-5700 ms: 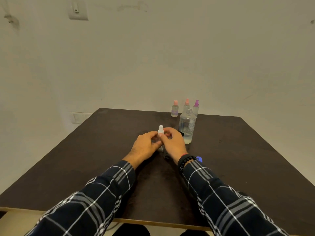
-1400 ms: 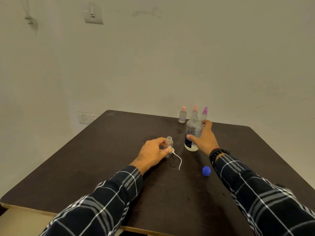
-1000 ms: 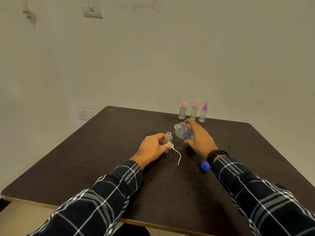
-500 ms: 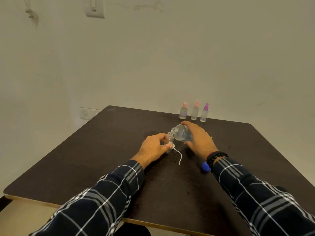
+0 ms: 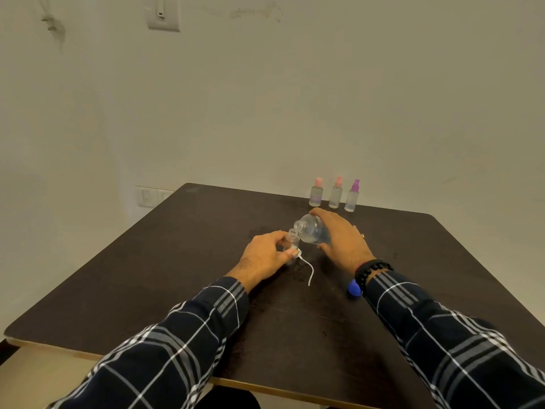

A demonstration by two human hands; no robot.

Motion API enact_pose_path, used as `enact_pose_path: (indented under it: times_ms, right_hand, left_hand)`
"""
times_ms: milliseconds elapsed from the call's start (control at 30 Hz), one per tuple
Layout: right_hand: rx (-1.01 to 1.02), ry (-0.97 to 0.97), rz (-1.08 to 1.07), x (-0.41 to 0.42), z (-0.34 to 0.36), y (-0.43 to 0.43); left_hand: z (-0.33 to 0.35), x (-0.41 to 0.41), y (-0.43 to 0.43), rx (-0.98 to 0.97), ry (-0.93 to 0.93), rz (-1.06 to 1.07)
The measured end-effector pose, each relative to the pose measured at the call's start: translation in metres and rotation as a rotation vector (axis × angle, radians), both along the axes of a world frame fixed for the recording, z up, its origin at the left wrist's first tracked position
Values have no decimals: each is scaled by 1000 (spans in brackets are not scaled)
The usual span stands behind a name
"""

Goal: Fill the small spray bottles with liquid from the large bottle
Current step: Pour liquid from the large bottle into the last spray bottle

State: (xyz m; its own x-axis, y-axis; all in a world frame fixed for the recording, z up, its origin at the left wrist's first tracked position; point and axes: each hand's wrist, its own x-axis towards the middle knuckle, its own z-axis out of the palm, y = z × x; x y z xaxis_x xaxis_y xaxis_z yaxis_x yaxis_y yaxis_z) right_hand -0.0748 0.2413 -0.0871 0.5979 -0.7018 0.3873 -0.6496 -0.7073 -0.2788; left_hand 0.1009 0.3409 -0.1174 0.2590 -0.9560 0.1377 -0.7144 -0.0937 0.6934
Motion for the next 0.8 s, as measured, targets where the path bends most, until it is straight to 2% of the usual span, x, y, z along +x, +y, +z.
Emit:
enact_pose_path:
  times_ms: [233, 800]
  right_hand:
    - [-79, 20, -11, 0, 4, -3]
    - [17, -5, 29, 1, 1, -6]
  left_hand:
    - [-2, 1, -1, -7, -1, 7]
    - [-1, 1, 0, -2, 5, -6]
